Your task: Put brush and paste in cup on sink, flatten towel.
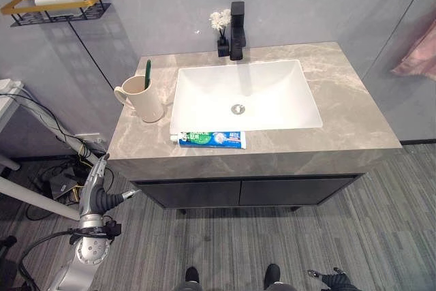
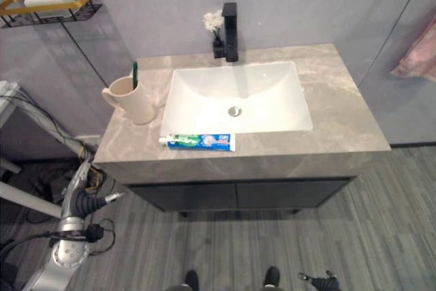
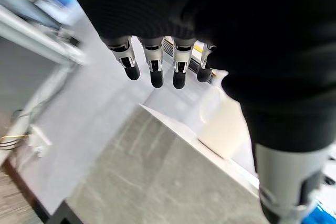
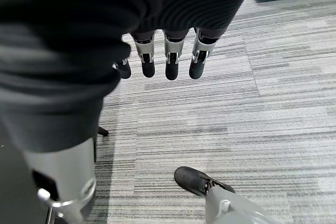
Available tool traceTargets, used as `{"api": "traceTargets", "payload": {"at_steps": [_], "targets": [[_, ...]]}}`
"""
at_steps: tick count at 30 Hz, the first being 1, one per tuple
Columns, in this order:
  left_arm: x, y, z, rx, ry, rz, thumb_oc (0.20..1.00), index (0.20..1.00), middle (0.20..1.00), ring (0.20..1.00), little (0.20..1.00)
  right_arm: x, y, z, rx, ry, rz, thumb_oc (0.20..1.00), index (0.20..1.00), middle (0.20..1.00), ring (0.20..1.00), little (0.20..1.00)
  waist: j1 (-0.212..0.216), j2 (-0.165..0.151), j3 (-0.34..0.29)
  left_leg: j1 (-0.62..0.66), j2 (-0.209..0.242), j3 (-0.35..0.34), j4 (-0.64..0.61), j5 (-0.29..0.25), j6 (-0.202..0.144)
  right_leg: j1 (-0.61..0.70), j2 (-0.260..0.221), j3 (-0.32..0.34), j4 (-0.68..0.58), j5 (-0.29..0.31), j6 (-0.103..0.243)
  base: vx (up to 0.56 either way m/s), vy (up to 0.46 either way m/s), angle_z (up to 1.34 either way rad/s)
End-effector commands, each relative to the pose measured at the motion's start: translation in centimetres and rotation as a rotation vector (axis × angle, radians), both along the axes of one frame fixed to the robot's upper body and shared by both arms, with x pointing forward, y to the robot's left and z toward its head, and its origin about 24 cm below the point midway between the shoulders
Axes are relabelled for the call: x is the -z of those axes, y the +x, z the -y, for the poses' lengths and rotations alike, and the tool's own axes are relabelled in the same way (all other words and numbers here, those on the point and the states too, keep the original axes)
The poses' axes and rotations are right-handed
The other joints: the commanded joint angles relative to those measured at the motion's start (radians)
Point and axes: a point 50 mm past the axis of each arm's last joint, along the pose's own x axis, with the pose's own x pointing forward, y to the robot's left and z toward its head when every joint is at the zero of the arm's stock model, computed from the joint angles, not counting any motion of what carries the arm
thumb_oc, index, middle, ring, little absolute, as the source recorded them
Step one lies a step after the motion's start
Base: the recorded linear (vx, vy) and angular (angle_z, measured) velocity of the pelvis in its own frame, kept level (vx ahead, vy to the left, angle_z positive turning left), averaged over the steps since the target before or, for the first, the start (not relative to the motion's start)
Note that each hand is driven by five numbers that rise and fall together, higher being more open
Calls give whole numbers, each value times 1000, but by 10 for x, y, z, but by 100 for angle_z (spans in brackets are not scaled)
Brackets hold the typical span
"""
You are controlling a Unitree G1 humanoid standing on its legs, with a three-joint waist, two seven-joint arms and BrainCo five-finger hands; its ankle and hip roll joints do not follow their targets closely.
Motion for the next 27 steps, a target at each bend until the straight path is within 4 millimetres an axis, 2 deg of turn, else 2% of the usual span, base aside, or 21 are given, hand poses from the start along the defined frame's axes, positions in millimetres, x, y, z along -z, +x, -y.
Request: {"api": "traceTargets", "payload": {"at_steps": [1,8,18,27], "targets": [[-28,9,-8,44,105,82,1000,1000,1000,1000,1000,1,14,-11,12,21,30,1000,1000,1000,1000,1000,2,-83,17,-18,3,-40,3,-84,-19,48,-90,14,11,-117,102,5,33,-15],[-44,13,-8,39,89,166,1000,1000,1000,1000,1000,3,7,-12,22,31,12,1000,1000,1000,1000,1000,-10,-86,17,-17,-1,-32,3,-89,-16,38,-96,26,10,-113,104,3,11,-7],[-76,18,13,129,22,334,1000,1000,1000,1000,1000,6,7,-21,0,65,12,1000,1000,1000,1000,1000,-24,-76,7,4,-6,-18,3,-100,-15,43,-101,43,8,-122,105,19,-3,-6],[-81,31,17,160,-40,343,1000,1000,1000,1000,1000,5,5,-16,21,63,6,1000,1000,1000,1000,1000,-47,-48,4,14,-10,-7,3,-100,-16,41,-105,59,8,-121,105,14,-1,-3]]}}
